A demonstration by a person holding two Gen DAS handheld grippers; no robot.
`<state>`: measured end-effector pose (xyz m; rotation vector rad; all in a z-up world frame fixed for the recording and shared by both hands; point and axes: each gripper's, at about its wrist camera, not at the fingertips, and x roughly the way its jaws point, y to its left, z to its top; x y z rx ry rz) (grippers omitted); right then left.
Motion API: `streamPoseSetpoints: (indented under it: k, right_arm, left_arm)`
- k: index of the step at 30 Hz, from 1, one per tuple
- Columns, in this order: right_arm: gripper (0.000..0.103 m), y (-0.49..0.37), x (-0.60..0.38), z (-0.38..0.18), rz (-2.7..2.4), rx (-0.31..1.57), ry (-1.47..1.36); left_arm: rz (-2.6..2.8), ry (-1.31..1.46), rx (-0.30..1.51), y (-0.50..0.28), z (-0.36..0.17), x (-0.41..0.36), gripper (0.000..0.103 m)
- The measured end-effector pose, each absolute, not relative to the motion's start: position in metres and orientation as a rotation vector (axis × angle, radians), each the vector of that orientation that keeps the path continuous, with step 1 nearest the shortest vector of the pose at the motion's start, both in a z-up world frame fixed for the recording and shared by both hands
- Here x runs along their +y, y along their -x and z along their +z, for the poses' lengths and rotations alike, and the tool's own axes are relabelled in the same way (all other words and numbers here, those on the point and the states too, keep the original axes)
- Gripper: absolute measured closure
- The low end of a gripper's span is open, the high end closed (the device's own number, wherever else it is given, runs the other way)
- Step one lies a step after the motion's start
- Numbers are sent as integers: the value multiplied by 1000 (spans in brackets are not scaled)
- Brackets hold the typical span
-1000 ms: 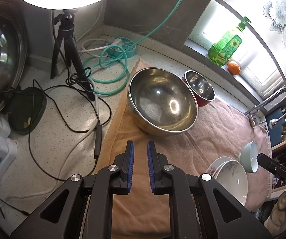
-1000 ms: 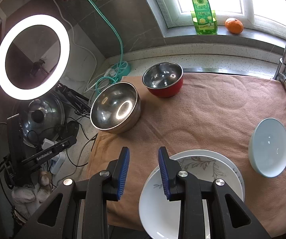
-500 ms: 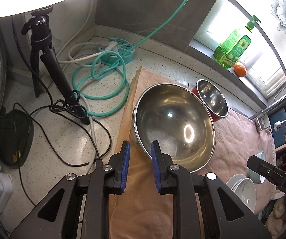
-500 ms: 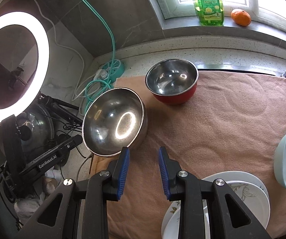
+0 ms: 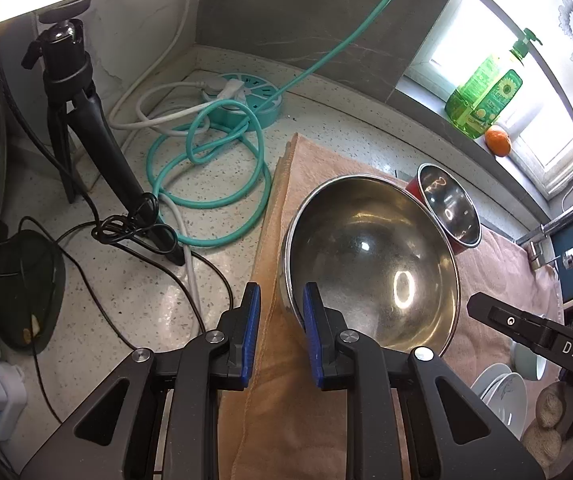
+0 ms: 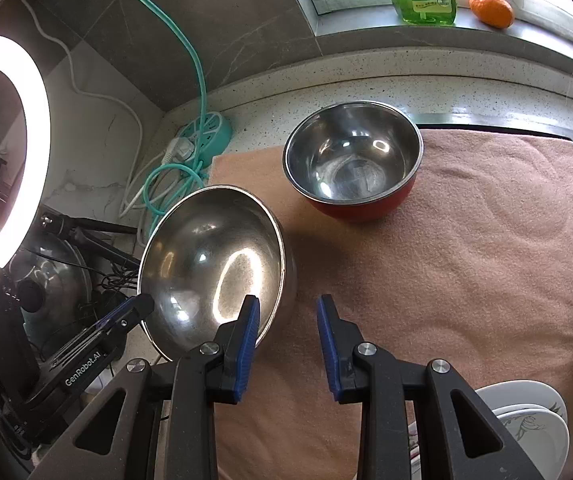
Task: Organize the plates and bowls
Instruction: 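Close both tools on the large steel bowl rim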
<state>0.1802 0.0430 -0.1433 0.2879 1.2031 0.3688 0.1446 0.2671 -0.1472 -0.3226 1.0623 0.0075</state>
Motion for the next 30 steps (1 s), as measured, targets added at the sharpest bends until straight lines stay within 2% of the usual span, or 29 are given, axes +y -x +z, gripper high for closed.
streamPoseSetpoints:
  k: [13, 15, 19, 30]
  right_arm:
    - [83, -190, 43, -159, 374, 1243, -330]
    - [87, -190, 43, -160, 386, 1249, -338]
    - [96, -189, 48, -159, 403, 1246, -325]
    - [96, -187, 45, -158, 415, 1248, -317]
  left_arm:
    - [-14, 331, 1080, -149, -155, 264, 85]
    - [-23, 335, 1082, -149, -156, 262, 89]
    - [-22, 325, 1076, -149, -155, 259, 91]
    - [-22, 320, 1076, -148, -153, 257, 91]
